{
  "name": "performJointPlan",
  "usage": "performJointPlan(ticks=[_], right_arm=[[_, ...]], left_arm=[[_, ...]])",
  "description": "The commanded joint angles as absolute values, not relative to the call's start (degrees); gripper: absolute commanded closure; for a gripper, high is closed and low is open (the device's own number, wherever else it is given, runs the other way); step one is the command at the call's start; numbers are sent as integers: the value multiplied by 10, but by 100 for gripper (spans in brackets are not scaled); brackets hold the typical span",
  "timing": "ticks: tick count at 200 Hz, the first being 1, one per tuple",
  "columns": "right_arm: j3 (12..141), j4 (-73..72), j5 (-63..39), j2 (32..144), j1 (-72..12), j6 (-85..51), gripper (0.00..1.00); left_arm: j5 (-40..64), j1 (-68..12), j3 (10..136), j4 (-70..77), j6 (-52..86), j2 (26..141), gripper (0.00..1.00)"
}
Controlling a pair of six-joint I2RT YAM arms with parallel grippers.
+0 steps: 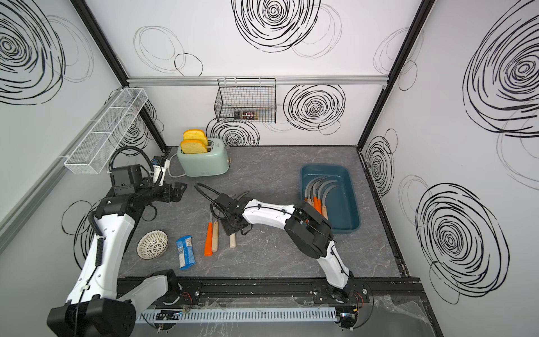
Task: Put small sickles into storage boxes
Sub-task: Pick up the sickle at the center of the board.
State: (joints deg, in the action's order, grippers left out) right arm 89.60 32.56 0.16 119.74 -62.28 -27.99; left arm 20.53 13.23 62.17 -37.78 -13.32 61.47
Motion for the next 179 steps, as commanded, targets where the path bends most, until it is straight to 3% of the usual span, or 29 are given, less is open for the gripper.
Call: performJointPlan(ticks=[1,179], right_arm=[[910,356,15,1212,-631,-273,51],[941,401,56,1249,-632,-260,54]], left_arm=[[220,140,631,-371,-143,616,4],[242,156,635,-375,-153,616,4]])
